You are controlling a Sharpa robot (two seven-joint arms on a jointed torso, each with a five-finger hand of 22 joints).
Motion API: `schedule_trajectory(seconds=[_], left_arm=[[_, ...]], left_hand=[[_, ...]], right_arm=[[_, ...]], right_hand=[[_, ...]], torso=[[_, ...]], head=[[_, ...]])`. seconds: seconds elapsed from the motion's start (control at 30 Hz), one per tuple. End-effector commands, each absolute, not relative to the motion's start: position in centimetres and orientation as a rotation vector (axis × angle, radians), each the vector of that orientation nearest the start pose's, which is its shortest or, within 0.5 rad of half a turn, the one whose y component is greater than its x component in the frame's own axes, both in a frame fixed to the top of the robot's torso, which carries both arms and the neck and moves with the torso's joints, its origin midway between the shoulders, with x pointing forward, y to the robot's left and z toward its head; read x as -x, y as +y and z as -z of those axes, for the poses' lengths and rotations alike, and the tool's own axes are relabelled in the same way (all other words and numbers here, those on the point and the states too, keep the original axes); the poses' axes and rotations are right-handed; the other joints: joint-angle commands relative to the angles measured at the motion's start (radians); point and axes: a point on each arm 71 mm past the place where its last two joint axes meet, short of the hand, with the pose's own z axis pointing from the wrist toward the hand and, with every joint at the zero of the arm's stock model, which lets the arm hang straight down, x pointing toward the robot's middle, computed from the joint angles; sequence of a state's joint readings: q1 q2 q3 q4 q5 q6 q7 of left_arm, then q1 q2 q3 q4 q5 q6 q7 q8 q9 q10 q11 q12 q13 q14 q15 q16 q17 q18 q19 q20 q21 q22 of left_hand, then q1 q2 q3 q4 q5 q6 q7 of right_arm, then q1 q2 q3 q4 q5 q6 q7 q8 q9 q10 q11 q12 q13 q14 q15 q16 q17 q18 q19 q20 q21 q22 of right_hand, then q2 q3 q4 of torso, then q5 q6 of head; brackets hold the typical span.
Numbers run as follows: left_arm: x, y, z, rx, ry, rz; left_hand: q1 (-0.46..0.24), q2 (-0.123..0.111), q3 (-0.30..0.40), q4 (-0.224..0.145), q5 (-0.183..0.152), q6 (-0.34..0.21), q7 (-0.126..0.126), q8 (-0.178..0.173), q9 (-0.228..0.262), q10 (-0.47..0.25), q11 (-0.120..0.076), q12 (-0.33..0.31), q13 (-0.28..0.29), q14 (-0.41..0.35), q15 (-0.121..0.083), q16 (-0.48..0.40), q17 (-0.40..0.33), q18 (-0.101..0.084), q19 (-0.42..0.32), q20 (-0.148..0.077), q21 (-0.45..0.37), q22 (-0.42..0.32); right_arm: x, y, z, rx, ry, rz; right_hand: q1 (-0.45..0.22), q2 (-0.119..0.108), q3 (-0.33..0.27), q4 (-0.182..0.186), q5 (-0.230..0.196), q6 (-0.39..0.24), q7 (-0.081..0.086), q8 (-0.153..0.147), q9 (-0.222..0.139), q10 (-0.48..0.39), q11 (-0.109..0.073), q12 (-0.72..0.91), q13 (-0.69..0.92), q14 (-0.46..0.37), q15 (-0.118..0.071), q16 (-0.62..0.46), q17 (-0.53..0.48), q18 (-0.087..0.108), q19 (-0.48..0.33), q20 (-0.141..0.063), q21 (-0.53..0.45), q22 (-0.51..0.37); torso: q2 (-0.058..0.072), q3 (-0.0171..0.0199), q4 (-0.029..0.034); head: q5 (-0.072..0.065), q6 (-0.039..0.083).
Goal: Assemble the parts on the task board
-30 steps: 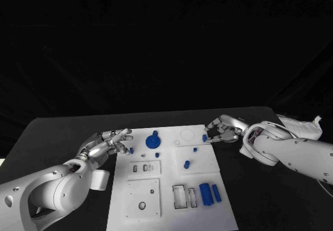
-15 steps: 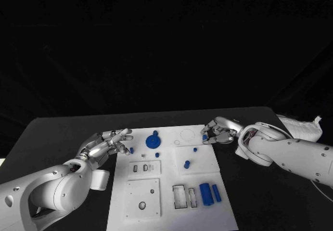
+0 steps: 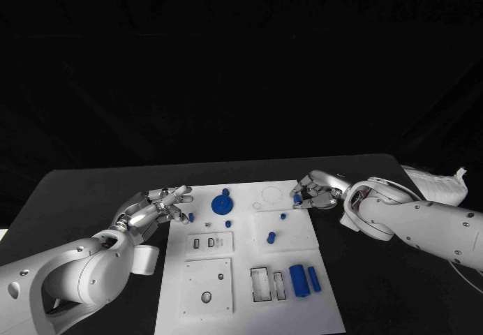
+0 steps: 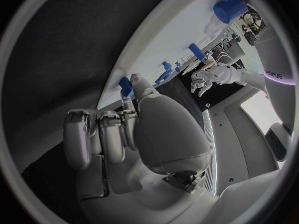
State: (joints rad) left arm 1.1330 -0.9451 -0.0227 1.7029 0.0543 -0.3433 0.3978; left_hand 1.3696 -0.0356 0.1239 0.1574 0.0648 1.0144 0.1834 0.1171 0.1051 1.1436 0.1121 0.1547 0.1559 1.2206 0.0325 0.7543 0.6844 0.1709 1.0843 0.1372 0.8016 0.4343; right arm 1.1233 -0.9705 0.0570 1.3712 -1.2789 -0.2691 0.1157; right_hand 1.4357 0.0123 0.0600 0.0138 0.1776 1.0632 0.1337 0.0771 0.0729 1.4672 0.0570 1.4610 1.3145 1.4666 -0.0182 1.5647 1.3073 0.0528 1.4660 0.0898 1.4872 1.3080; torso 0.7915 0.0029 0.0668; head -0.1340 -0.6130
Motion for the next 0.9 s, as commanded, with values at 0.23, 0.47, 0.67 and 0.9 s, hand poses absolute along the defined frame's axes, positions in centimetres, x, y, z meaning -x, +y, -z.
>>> schedule_trajectory(seconds=[0.23, 0.47, 0.67, 0.9], left_arm=[[-44.57, 20.68, 18.89, 1.228, 1.448, 1.614], [-44.56, 20.66, 18.9, 1.228, 1.449, 1.615], [-44.56, 20.66, 18.9, 1.228, 1.45, 1.614], [-44.56, 20.66, 18.9, 1.229, 1.45, 1.615]], left_hand=[[0.003, 0.003, 0.006, 0.0, -0.001, -0.007, -0.001, -0.005, -0.002, -0.006, -0.002, -0.006, -0.001, -0.009, 0.0, -0.005, 0.002, 0.012, -0.009, 0.0, 0.005, 0.001], [0.003, 0.003, 0.006, 0.0, -0.001, -0.007, -0.001, -0.005, -0.002, -0.006, -0.002, -0.006, -0.001, -0.009, 0.0, -0.005, 0.002, 0.012, -0.009, 0.0, 0.005, 0.001], [0.003, 0.003, 0.006, 0.0, -0.001, -0.007, -0.001, -0.005, -0.002, -0.006, -0.002, -0.006, -0.001, -0.009, 0.0, -0.005, 0.002, 0.012, -0.009, 0.0, 0.005, 0.001], [0.003, 0.003, 0.006, 0.0, -0.001, -0.007, -0.001, -0.005, -0.002, -0.006, -0.002, -0.006, -0.001, -0.009, 0.0, -0.005, 0.002, 0.012, -0.009, 0.0, 0.005, 0.001]], right_arm=[[-49.87, -30.93, 19.39, -0.032, 1.691, -0.655], [-49.87, -31.02, 19.34, -0.038, 1.685, -0.651], [-49.89, -31.19, 19.33, -0.041, 1.683, -0.647], [-49.89, -31.27, 19.3, -0.044, 1.681, -0.648]], right_hand=[[-0.007, -0.003, 0.007, -0.002, -0.006, 0.004, 0.0, 0.0, -0.003, 0.033, -0.009, -0.006, 0.176, 0.104, -0.007, 0.005, 0.262, -0.015, 0.032, -0.011, 0.004, 0.083], [-0.021, -0.02, 0.006, -0.005, -0.008, -0.011, 0.006, -0.012, -0.007, 0.032, -0.005, -0.009, 0.174, 0.104, -0.004, 0.006, 0.263, -0.016, 0.033, -0.01, 0.005, 0.085], [-0.024, -0.022, 0.007, -0.005, -0.009, -0.014, 0.007, -0.013, -0.007, 0.031, -0.003, -0.01, 0.174, 0.104, -0.003, 0.006, 0.263, -0.016, 0.033, -0.01, 0.005, 0.085], [-0.02, -0.001, 0.032, -0.009, -0.027, 0.012, -0.001, 0.0, -0.002, 0.033, -0.009, -0.007, 0.176, 0.104, -0.005, 0.006, 0.263, -0.016, 0.034, -0.009, 0.007, 0.088]], torso=[[0.0, 0.0015, -0.0005], [0.0, 0.001, -0.0005], [0.0, 0.0009, 0.0], [0.0, 0.0006, 0.0003]], head=[[-0.002, -0.001], [-0.005, -0.001], [-0.006, -0.002], [-0.006, -0.003]])
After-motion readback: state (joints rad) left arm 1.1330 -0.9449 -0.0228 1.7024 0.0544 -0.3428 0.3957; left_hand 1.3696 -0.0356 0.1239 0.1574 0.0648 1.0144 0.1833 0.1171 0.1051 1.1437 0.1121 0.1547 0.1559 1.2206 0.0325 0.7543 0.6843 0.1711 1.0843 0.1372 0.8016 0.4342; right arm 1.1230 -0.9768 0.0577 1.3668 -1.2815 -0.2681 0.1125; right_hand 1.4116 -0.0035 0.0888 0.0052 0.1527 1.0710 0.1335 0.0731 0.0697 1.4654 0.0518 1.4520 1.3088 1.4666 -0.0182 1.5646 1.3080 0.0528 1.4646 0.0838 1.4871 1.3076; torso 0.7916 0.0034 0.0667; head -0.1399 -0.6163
